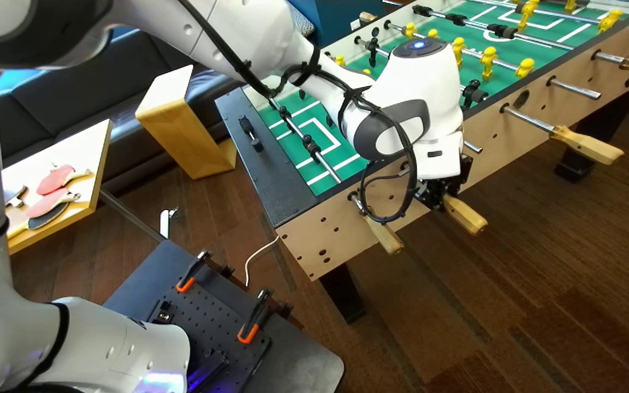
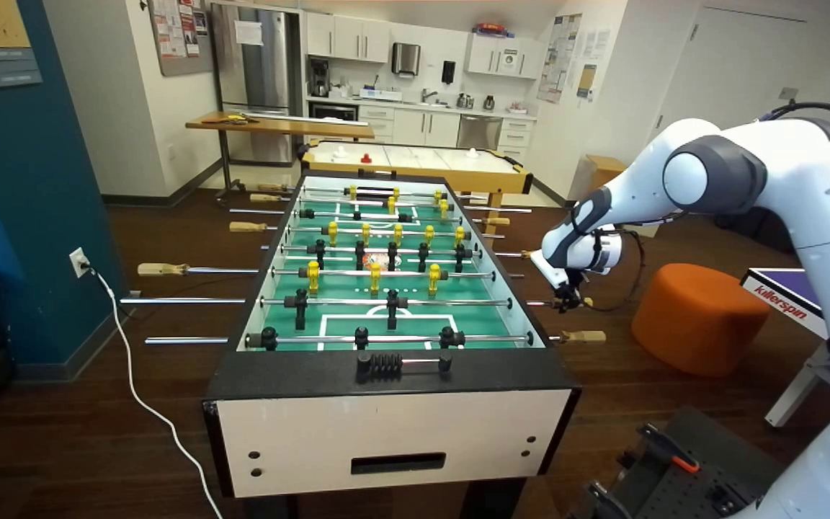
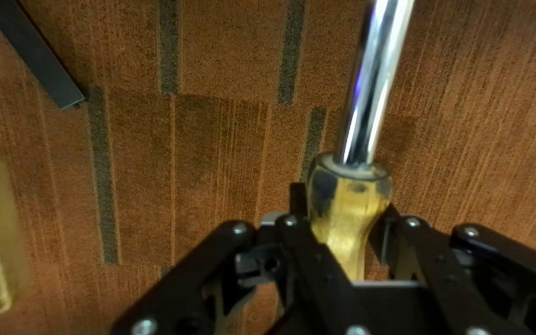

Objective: Push in the second rod from the left of the football table.

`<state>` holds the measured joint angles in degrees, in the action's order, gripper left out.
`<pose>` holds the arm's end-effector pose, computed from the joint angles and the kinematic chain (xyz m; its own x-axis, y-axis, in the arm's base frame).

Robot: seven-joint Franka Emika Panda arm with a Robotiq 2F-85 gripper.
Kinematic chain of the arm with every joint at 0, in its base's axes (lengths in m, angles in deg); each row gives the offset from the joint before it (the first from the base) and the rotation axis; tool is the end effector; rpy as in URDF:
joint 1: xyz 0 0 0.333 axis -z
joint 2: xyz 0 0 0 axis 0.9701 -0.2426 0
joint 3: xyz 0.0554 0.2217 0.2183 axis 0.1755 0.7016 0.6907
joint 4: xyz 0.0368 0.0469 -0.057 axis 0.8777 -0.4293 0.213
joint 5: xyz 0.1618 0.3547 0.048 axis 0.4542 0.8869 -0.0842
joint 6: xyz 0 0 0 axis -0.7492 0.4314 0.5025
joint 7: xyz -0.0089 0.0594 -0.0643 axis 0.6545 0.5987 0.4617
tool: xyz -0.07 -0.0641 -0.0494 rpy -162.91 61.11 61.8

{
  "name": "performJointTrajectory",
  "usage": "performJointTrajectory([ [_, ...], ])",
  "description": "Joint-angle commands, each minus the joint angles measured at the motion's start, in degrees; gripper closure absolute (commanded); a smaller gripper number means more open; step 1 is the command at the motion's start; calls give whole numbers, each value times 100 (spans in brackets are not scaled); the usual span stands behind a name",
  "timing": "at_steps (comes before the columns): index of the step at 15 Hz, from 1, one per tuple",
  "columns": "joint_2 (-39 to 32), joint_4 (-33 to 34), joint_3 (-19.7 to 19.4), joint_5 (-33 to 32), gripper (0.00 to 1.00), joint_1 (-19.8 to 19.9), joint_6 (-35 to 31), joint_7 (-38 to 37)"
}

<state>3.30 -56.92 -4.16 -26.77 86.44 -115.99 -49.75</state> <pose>0.5494 -0.3358 0.1466 -0.4176 -0.8991 0.1314 -0.9073 0.4046 -0.1146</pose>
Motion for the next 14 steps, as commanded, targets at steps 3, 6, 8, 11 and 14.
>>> performJointTrajectory([
  [3,621,-467,533,159,91,222,-341,463],
  [6,781,-654,832,307,91,384,-478,656],
  [8,849,-785,966,361,91,450,-611,725],
  [11,809,-769,1122,441,91,571,-733,788],
  [14,895,-879,906,403,38,431,-666,633],
])
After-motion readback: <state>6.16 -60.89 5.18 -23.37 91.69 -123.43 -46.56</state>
